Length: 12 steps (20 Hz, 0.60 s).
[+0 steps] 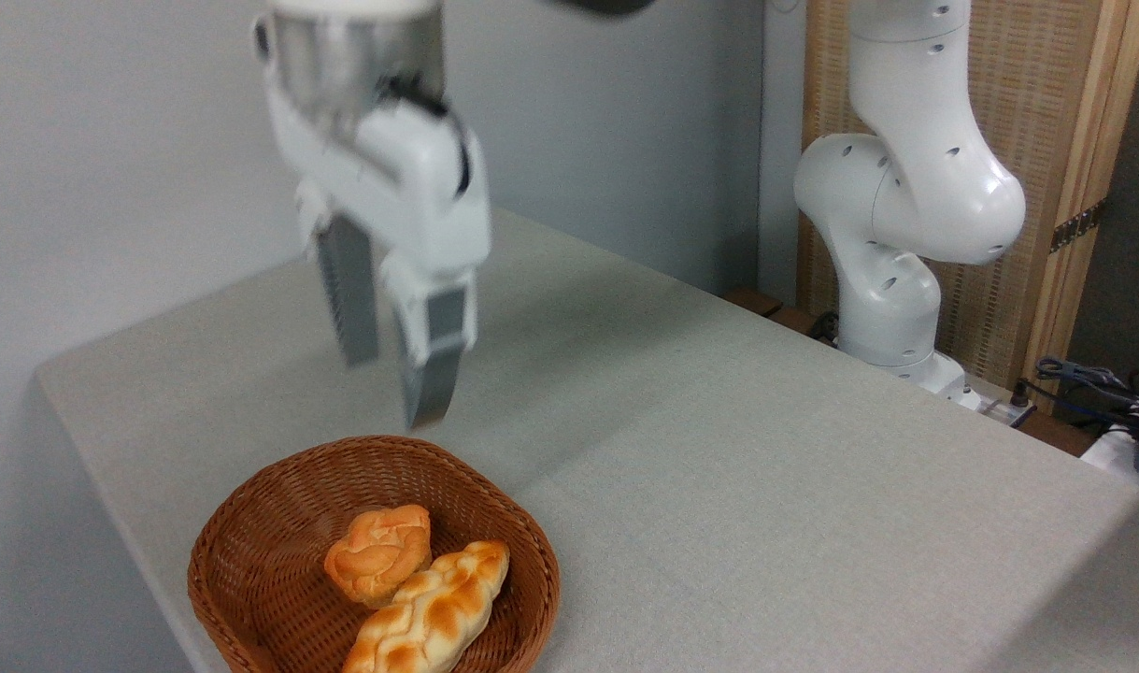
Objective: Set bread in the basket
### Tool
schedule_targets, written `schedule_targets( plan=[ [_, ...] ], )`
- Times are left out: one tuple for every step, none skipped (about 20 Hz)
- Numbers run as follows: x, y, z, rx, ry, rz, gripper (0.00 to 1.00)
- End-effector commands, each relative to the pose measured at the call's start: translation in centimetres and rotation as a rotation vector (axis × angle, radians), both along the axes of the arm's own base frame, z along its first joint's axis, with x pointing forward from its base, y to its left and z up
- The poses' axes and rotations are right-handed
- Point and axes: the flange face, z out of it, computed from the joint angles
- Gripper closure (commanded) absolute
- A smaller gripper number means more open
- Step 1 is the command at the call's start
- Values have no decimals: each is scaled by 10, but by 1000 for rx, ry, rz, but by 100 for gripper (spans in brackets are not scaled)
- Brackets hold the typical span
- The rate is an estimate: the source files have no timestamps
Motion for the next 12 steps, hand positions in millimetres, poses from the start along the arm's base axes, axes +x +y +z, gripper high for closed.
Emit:
schedule_targets(
  plan=[
    [-61,-11,15,-49,31,5,0],
    [-67,-15,11,-53,50,14,0],
    [-70,-25,7,-56,67,25,0],
    [-71,-32,6,-55,76,31,0],
    [-72,-46,-1,-54,99,36,0],
    [-72,-53,-6,-51,111,26,0],
    [-72,-61,-15,-40,126,8,0],
    [-70,-64,-19,-38,136,3,0],
    [-68,-64,-21,-37,139,4,0],
    [-65,-64,-25,-36,146,3,0],
    [-63,-59,-25,-33,146,9,0],
    [-59,-61,-24,-4,144,1,0]
  ],
)
